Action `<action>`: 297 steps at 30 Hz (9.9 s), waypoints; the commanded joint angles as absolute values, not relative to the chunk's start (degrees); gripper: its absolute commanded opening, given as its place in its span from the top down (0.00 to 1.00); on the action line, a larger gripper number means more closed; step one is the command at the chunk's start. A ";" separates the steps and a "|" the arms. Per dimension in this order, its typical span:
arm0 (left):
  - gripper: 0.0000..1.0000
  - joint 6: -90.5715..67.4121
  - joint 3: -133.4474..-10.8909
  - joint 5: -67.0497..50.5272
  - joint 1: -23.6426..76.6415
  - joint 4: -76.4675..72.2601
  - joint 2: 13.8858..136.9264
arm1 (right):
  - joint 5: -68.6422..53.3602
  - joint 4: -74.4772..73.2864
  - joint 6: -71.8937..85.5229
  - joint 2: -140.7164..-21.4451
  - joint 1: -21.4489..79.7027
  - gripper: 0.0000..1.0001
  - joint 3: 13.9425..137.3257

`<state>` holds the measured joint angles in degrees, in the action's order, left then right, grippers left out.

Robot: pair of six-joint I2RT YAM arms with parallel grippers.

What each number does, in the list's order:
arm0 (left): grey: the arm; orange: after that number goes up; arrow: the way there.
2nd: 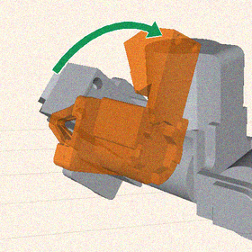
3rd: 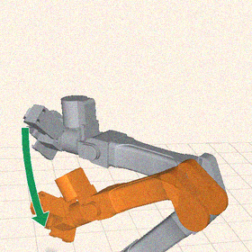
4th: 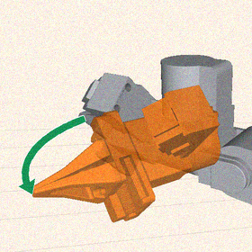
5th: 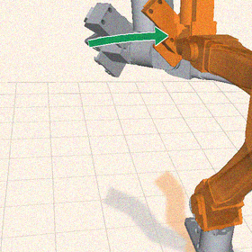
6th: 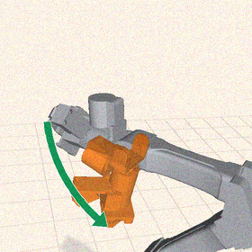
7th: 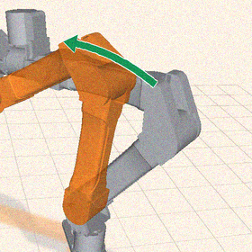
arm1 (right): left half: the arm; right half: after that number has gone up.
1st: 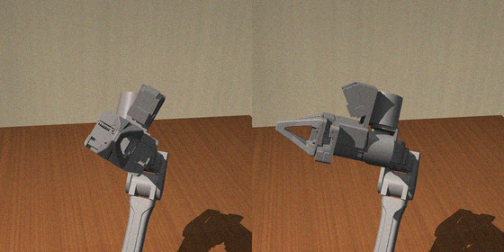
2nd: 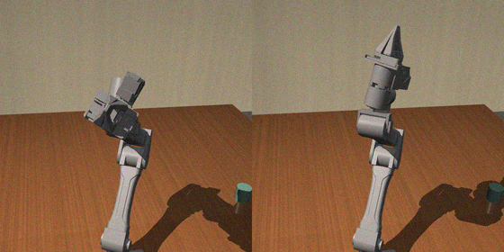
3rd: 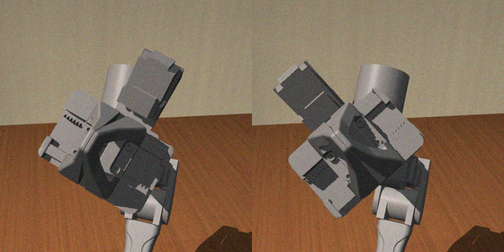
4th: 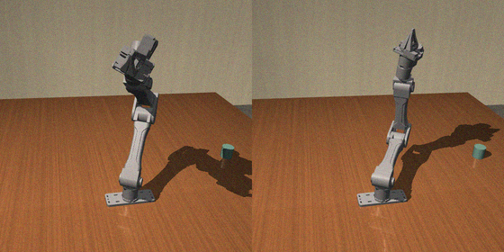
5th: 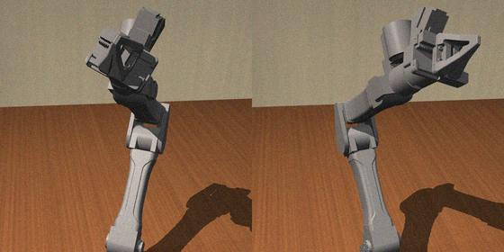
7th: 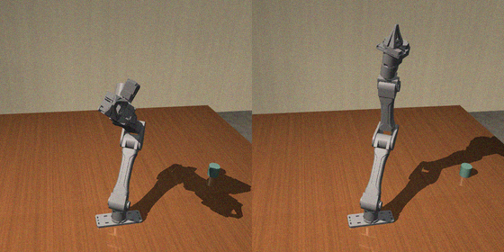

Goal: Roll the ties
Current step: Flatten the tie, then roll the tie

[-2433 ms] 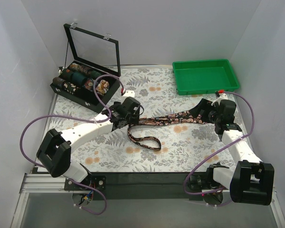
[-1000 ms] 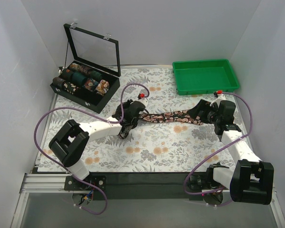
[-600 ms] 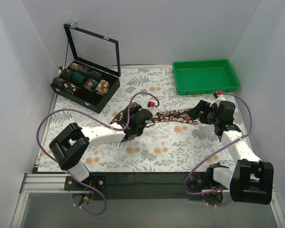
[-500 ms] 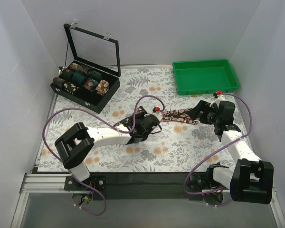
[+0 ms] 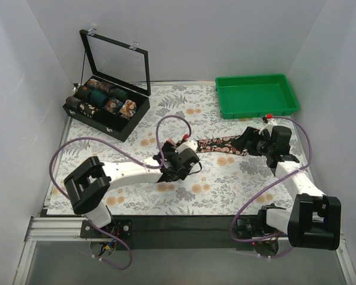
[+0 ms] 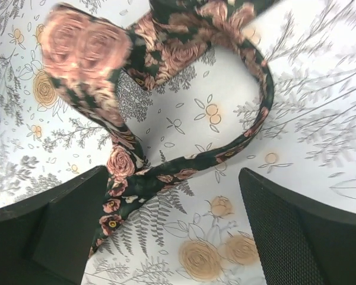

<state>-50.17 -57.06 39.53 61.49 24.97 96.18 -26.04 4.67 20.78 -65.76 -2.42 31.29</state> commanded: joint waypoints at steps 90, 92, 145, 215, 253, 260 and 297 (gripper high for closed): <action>0.50 -90.79 -28.13 8.61 21.88 29.89 60.73 | -16.00 -6.50 15.47 -80.86 -6.86 0.44 52.56; 0.53 -90.53 -27.52 8.53 22.06 28.75 61.95 | -16.00 -6.33 15.47 -80.77 -6.85 0.44 52.47; 0.96 -73.30 -44.04 24.53 19.25 34.11 66.88 | 11.07 -16.00 9.66 -89.38 -6.24 0.48 51.86; 0.96 -72.42 -40.17 17.49 11.69 29.71 61.79 | -14.06 -5.46 22.67 -97.02 4.57 0.60 57.48; 0.97 -76.11 -38.06 9.57 11.60 28.21 70.57 | -3.86 -15.04 8.26 -88.34 8.51 0.64 59.77; 0.87 -76.55 -38.23 12.22 11.51 28.39 72.07 | -8.96 -8.45 11.07 -85.87 20.81 0.64 56.08; 0.74 -73.65 -39.90 14.59 11.16 27.25 75.59 | -13.36 -1.84 14.68 -103.44 32.34 0.68 64.24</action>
